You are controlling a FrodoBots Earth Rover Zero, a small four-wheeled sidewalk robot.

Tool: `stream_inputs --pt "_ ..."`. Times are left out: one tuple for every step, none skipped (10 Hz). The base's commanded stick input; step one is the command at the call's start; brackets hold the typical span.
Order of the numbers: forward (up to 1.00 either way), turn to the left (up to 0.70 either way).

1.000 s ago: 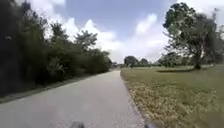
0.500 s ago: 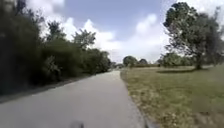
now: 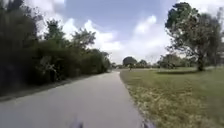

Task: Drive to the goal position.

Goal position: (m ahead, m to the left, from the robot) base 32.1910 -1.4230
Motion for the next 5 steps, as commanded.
stream_inputs --pt "0.85 0.00" --pt "0.85 0.00" --pt "0.85 0.00" --pt "0.85 0.00" --pt "0.85 0.00"
